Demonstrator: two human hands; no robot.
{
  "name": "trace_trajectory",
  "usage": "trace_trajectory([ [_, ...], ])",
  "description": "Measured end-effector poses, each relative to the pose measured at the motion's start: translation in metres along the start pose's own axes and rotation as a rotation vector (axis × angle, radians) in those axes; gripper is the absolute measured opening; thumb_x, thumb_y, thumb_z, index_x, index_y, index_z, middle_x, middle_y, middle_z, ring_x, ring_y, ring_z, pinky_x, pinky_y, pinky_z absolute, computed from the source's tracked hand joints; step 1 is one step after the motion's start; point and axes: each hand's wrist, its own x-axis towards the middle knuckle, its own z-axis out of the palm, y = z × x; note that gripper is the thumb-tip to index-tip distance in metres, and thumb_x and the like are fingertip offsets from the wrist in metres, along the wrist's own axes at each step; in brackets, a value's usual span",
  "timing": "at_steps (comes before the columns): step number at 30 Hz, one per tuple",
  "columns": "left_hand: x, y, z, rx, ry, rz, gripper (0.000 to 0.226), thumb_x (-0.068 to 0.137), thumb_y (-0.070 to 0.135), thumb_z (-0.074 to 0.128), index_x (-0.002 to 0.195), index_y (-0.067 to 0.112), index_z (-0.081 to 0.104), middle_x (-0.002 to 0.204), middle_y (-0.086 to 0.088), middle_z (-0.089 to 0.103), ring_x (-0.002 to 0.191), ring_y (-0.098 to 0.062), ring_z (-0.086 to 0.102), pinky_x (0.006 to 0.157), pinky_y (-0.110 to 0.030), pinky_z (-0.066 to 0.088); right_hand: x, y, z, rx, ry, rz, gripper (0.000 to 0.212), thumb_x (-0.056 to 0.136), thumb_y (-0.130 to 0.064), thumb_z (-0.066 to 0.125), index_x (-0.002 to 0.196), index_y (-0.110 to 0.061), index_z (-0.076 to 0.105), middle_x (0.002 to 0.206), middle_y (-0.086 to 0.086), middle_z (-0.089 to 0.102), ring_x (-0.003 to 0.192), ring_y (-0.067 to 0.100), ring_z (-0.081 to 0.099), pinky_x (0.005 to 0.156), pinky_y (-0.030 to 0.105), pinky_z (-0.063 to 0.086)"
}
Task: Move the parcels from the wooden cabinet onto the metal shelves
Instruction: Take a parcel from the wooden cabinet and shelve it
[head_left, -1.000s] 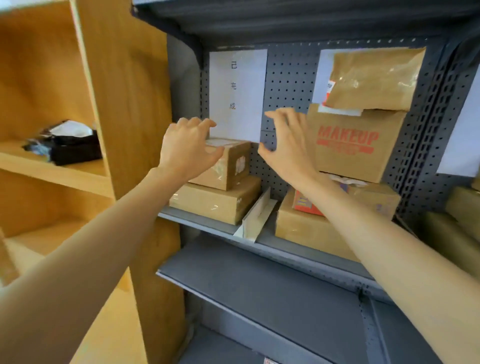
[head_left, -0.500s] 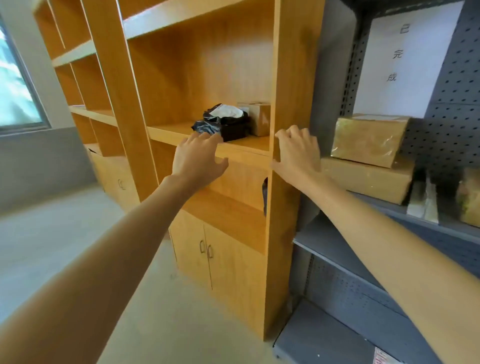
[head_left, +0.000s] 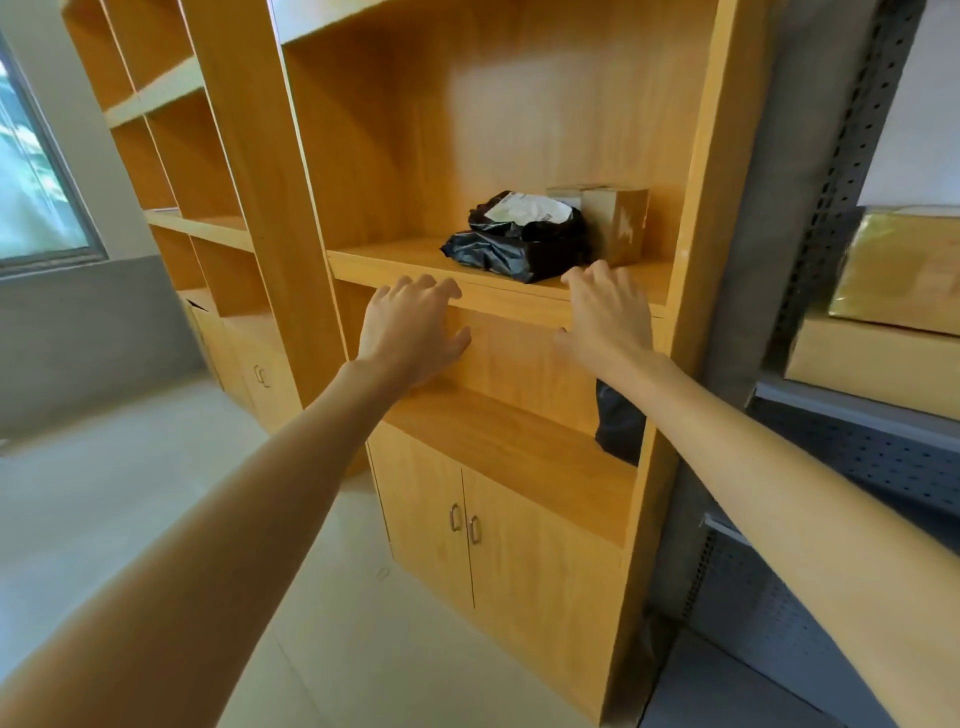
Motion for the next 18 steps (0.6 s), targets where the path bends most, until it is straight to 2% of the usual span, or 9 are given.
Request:
trace_trajectory([
  [8, 0.074, -0.079, 0.039, -0.012, -0.034, 0.075, 0.047, 0.093, 0.044, 0.054, 0.134, 0.02, 0.052, 0.135, -0.003, 0.055, 0.127, -0.024, 0.046, 0.104, -0.04, 0.039, 0.086, -0.038, 0.053, -0.026, -0.017, 0.126, 0.053, 0.088, -0.029, 0.066, 0.133, -0.012, 0.044, 0.131, 0.012, 0.047, 0.118, 0.031, 0.043, 0.094, 0.038, 0.038],
  [14, 0.115, -0.126, 0.087, -0.099, -0.066, 0.125, 0.047, 0.092, 0.041, 0.055, 0.133, 0.019, 0.052, 0.135, -0.005, 0.055, 0.126, -0.026, 0.046, 0.104, -0.041, 0.038, 0.113, -0.059, 0.096, -0.121, -0.024, 0.191, 0.052, 0.088, -0.03, 0.065, 0.132, -0.012, 0.045, 0.126, 0.011, 0.049, 0.114, 0.029, 0.045, 0.092, 0.036, 0.037],
  [18, 0.151, -0.15, 0.115, -0.148, -0.051, 0.193, 0.048, 0.091, 0.043, 0.057, 0.132, 0.019, 0.052, 0.133, -0.005, 0.056, 0.125, -0.027, 0.047, 0.101, -0.041, 0.04, 0.127, -0.07, 0.115, -0.166, -0.034, 0.297, 0.051, 0.089, -0.028, 0.064, 0.133, -0.013, 0.044, 0.127, 0.01, 0.047, 0.116, 0.029, 0.043, 0.093, 0.036, 0.036],
])
